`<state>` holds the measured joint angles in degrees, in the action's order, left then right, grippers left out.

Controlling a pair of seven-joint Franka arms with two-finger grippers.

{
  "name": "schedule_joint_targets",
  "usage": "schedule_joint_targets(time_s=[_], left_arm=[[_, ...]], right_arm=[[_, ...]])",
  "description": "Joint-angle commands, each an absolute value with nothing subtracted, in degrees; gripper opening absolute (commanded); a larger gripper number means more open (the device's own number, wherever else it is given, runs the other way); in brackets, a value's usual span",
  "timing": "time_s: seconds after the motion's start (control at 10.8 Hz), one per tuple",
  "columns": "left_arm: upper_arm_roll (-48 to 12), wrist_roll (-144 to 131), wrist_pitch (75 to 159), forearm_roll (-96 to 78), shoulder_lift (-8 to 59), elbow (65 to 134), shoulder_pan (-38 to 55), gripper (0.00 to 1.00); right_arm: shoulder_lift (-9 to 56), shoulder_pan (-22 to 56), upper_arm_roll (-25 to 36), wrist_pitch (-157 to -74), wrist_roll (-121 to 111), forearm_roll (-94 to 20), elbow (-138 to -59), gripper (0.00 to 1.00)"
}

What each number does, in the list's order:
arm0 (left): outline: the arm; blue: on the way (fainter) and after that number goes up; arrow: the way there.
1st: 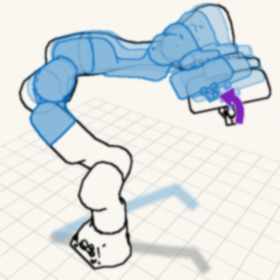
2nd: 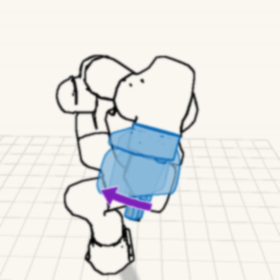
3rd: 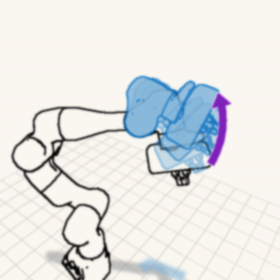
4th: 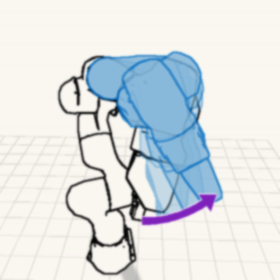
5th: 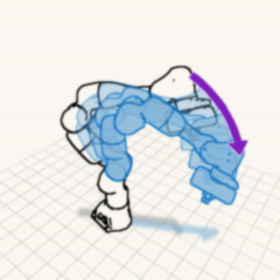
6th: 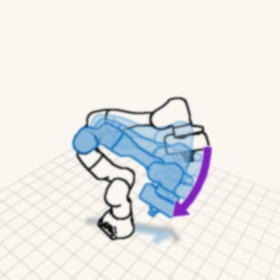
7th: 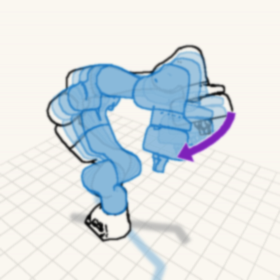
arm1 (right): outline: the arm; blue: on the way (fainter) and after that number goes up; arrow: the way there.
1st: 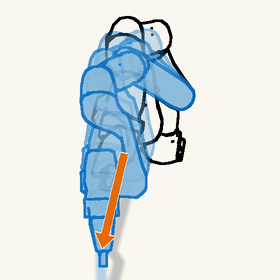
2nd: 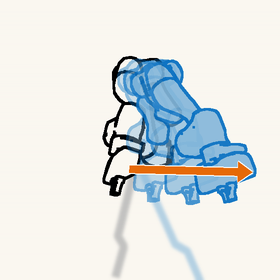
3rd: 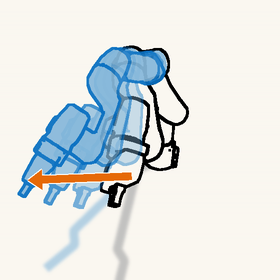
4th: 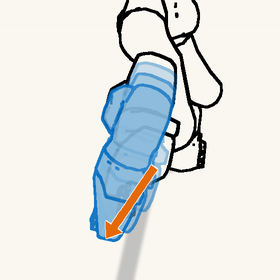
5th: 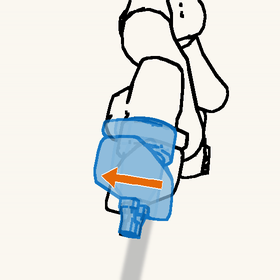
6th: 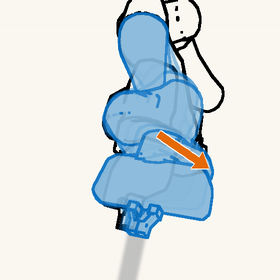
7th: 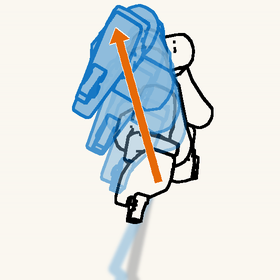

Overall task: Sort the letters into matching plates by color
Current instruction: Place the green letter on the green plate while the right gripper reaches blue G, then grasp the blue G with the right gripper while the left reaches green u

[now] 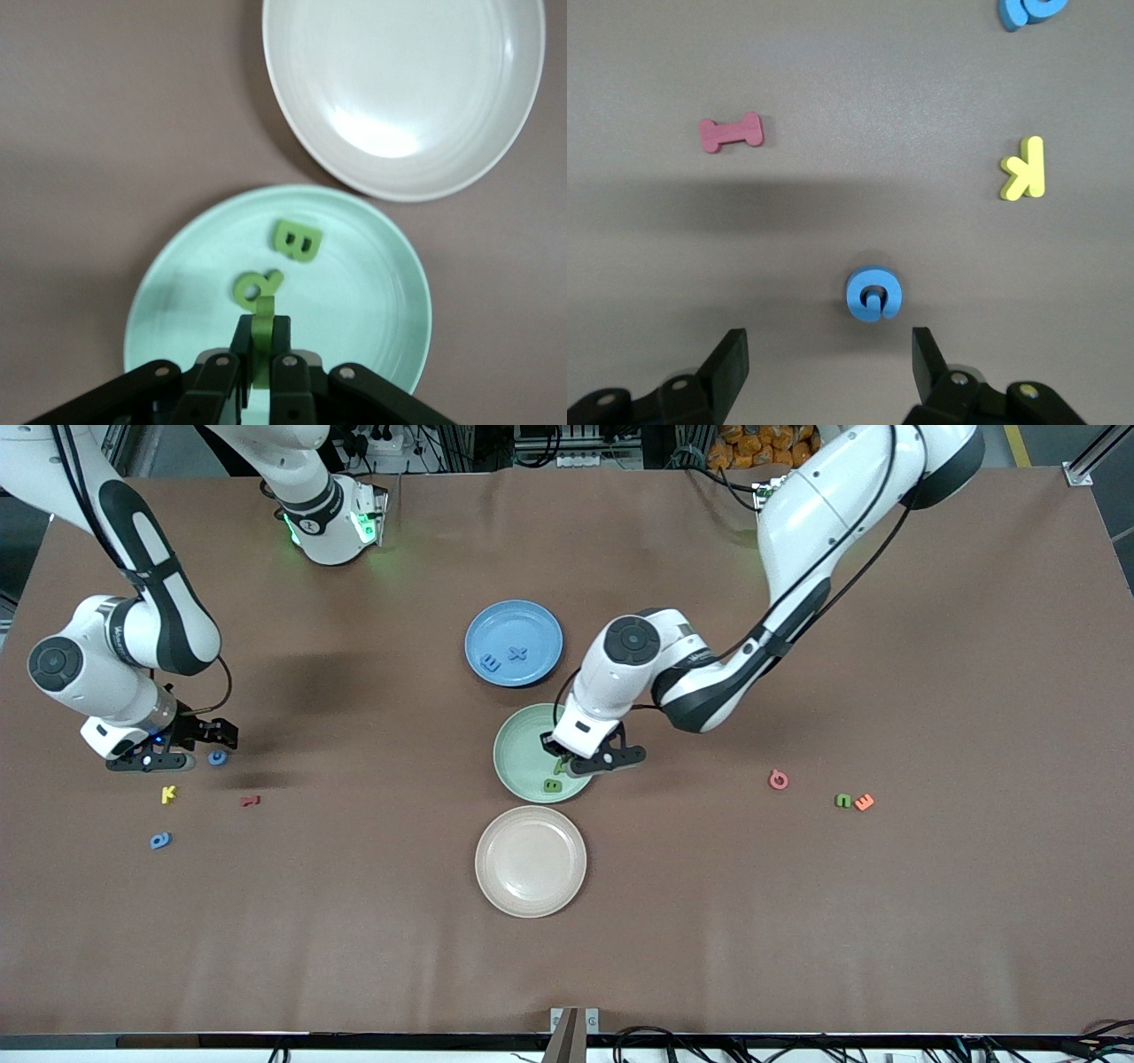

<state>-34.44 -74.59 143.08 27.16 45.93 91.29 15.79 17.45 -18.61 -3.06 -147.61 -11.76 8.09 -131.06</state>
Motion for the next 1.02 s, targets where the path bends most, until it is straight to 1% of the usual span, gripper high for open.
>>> schedule_joint_targets(time_s=[0.0, 0.19, 0.46, 0.65, 0.83, 0.93], left_arm=[[-29.1, -74.5, 143.2, 28.3, 46.6, 89.4, 22.0, 0.99], [-28.2, -74.2, 142.7, 27.8, 46.1, 89.6, 22.0, 1.00], [-27.2, -71.7, 141.8, 28.6, 45.2, 89.5, 19.4, 1.00], [-27.0, -65.6, 137.5, 28.3, 44.1, 89.2, 16.2, 1.00], [-27.4, -55.5, 133.0, 27.7, 43.4, 89.2, 12.6, 1.00], [-27.8, -48.6, 130.6, 26.9, 43.2, 89.2, 10.3, 1.00]], right_arm=[[19.4, -18.9, -2.8, -150.0, -12.7, 7.6, -130.7, 0.76], [20.7, -18.8, -2.3, -152.0, -12.7, 7.6, -130.6, 0.73], [22.3, -18.8, -1.6, -154.0, -12.8, 7.6, -130.6, 0.73], [23.0, -18.7, -1.1, -154.9, -13.2, 7.6, -130.6, 0.71], [23.4, -18.6, -1.0, -155.0, -13.2, 7.6, -130.5, 0.67], [23.6, -18.6, -1.0, -155.0, -13.3, 7.6, -130.4, 0.64]])
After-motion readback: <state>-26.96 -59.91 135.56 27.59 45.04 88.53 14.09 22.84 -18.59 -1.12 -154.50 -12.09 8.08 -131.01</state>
